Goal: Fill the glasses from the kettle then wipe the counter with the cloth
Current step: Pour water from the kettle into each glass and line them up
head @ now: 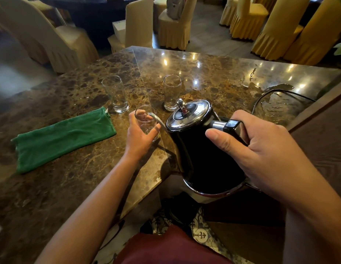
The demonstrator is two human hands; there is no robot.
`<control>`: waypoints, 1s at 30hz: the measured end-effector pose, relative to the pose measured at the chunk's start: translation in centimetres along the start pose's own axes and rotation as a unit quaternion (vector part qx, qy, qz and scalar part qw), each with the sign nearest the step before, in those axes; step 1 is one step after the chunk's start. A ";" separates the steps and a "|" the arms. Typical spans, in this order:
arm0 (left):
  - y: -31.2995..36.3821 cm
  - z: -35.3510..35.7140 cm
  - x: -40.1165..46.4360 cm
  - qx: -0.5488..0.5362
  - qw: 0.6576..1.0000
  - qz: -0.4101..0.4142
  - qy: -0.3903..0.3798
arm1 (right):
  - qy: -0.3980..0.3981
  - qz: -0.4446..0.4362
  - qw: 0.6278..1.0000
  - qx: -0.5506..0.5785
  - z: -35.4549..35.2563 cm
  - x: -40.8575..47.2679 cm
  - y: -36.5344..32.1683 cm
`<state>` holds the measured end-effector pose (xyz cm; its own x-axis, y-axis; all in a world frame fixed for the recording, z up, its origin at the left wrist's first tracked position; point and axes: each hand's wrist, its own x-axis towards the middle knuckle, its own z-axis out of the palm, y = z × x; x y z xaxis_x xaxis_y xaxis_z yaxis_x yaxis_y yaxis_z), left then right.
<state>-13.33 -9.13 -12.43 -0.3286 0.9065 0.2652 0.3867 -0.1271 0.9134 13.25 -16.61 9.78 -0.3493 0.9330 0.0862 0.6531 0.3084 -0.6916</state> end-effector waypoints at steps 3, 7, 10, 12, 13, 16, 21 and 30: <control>0.0 0.1 0.0 -0.004 1.000 -0.004 0.001 | -0.003 -0.003 1.000 -0.005 -0.1 0.0 -0.2; -0.1 0.1 0.1 -0.007 1.000 -0.008 0.002 | -0.009 -0.019 0.999 -0.026 -0.3 0.4 -0.7; -0.2 0.2 0.1 -0.006 1.000 -0.009 0.002 | -0.010 -0.025 0.999 -0.037 -0.5 0.7 -0.8; -0.2 0.2 0.0 -0.007 1.000 -0.013 0.001 | -0.008 -0.029 0.999 -0.035 -0.5 0.7 -0.8; -0.2 0.2 0.1 -0.006 1.000 -0.015 0.002 | -0.008 -0.030 0.999 -0.034 -0.5 0.8 -0.8; -0.2 0.3 0.1 0.000 1.000 -0.016 0.006 | -0.010 -0.024 0.999 -0.028 -0.5 0.8 -0.6; -0.9 0.8 -0.6 0.008 0.998 -0.059 -0.006 | -0.003 -0.006 1.000 0.012 -0.3 0.4 0.4; -0.9 0.6 -0.6 0.031 0.995 -0.094 -0.020 | 0.008 0.025 0.997 0.072 0.6 -0.5 2.5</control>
<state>-12.95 -9.36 -13.61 -0.3659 0.9274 0.0780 0.3753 0.0703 0.9242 14.65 -16.38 7.59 -0.3072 0.9498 0.0601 0.5653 0.2329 -0.7913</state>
